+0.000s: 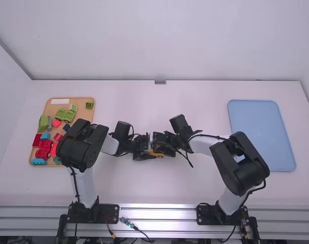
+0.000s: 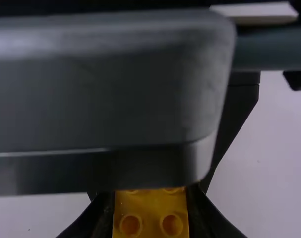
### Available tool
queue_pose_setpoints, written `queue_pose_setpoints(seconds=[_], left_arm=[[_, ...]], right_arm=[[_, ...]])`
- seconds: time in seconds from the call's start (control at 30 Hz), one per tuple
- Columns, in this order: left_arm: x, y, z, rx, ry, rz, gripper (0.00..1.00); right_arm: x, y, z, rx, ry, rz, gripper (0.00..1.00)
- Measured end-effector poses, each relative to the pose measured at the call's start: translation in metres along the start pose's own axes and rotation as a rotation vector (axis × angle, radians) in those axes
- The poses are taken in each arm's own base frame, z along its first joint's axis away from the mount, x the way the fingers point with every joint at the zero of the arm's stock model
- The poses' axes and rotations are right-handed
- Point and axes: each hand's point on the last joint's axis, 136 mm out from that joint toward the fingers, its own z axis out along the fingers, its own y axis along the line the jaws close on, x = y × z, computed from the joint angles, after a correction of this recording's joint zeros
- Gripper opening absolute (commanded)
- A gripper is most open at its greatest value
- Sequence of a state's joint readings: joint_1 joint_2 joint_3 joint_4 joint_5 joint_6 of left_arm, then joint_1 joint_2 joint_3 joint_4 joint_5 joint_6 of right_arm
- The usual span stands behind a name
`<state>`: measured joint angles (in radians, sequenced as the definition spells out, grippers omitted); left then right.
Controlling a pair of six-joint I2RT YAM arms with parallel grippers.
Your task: Assemble lego blocks to make yellow taxi
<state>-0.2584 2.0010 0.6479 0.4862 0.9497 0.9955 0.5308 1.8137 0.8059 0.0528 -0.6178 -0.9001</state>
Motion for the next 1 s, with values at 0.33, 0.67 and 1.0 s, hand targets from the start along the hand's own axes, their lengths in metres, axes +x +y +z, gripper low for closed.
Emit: queue_pose_setpoints(seconds=[0.33, 0.67, 1.0], left_arm=[[0.0, 0.0, 0.0, 0.0, 0.0, 0.0, 0.44], [0.0, 0.0, 0.0, -0.001, 0.002, -0.003, 0.43], [0.0, -0.001, 0.001, 0.001, 0.003, -0.001, 0.42]], right_arm=[[0.0, 0.0, 0.0, 0.0, 0.0, 0.0, 0.17], [0.001, -0.001, 0.0, 0.007, 0.007, 0.0, 0.36], [0.012, 0.001, 0.008, 0.009, 0.051, 0.013, 0.45]])
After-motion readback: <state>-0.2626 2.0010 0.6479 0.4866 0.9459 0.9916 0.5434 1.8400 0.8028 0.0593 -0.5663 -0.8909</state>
